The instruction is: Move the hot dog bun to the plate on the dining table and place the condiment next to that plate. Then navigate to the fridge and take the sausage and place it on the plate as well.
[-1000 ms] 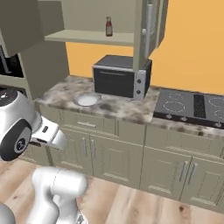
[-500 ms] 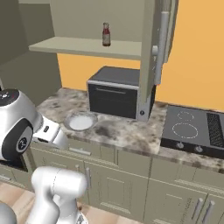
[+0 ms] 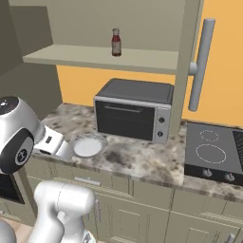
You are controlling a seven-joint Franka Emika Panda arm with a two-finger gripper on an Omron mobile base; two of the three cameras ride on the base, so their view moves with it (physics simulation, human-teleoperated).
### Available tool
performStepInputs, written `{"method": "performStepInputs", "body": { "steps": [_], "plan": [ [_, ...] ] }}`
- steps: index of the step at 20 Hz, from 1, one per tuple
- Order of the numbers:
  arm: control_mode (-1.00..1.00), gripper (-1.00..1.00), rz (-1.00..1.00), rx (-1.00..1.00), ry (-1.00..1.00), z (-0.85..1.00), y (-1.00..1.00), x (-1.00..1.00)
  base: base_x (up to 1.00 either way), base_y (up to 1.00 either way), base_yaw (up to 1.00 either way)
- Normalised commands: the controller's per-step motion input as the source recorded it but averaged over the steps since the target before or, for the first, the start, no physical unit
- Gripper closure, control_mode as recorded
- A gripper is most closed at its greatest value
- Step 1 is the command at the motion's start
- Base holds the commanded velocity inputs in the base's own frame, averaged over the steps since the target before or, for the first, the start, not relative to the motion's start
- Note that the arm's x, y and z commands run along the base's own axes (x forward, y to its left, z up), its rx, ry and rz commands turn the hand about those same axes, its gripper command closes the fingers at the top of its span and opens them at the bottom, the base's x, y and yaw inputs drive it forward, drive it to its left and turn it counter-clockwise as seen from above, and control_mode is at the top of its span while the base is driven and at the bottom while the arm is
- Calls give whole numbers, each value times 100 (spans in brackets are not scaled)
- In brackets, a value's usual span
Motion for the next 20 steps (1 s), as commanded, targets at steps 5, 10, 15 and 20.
{"method": "performStepInputs", "body": {
  "steps": [5,10,15,20],
  "plan": [
    [100,-100,0,0,0,0,0,0,49,-17,0],
    [100,-100,0,0,0,0,0,0,40,-14,0],
    [-100,-100,0,0,-18,22,-6,2,0,0,0],
    [-100,-100,0,0,-46,90,-18,0,0,0,0]
  ]
}}
